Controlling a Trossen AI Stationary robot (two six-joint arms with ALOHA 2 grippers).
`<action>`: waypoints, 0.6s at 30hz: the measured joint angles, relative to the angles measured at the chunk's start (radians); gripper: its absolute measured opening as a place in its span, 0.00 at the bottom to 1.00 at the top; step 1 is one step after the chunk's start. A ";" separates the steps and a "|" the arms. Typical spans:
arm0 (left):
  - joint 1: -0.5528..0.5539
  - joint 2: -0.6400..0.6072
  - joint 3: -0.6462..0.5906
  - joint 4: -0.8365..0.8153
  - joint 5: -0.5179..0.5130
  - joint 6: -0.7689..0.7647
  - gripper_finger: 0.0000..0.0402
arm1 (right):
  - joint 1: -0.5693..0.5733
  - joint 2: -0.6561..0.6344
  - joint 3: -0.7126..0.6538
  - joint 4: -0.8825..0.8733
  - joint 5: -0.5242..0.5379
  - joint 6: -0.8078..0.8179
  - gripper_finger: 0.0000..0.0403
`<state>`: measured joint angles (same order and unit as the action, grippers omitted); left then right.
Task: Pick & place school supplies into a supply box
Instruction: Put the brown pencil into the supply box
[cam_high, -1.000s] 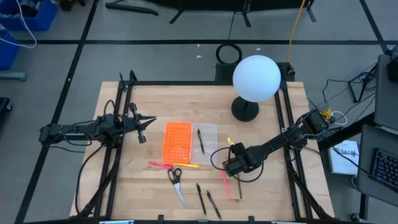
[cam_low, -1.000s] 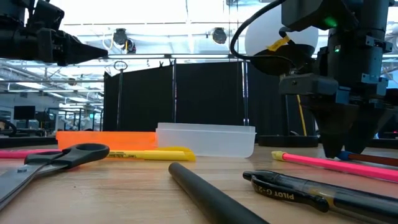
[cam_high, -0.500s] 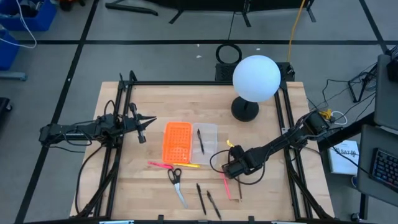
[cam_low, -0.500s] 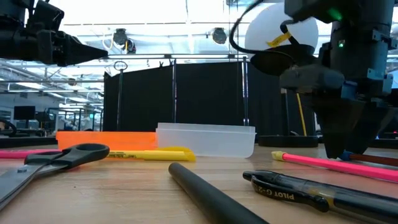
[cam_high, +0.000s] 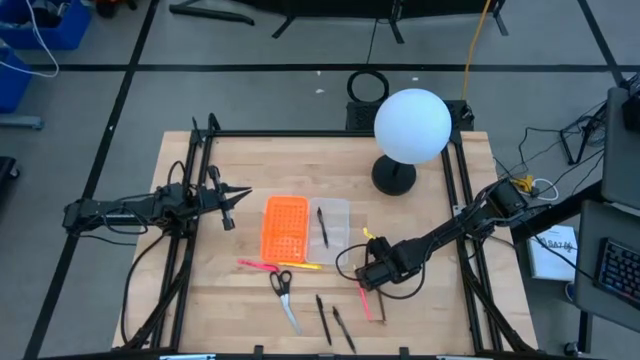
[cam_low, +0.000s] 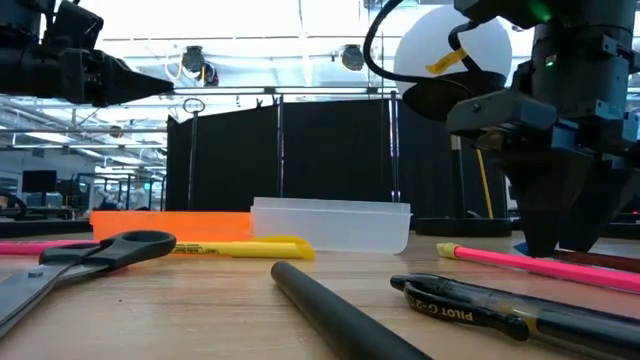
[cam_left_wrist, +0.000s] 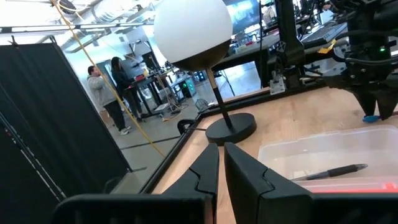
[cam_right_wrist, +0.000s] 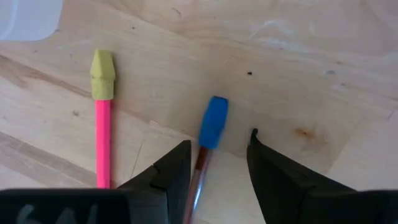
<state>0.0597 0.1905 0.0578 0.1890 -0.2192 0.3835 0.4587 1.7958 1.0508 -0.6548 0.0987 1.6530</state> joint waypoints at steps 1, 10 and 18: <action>0.000 0.000 0.000 0.000 0.000 0.000 0.09 | 0.000 0.000 0.000 0.000 0.009 -0.008 0.37; 0.000 0.000 0.000 -0.001 0.000 -0.002 0.09 | -0.034 0.000 -0.001 -0.003 0.047 -0.057 0.37; 0.000 0.000 0.000 -0.017 0.001 -0.037 0.09 | -0.058 0.000 -0.002 -0.007 0.073 -0.121 0.37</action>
<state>0.0593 0.1905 0.0578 0.1720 -0.2184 0.3462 0.4011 1.7962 1.0492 -0.6617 0.1718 1.5320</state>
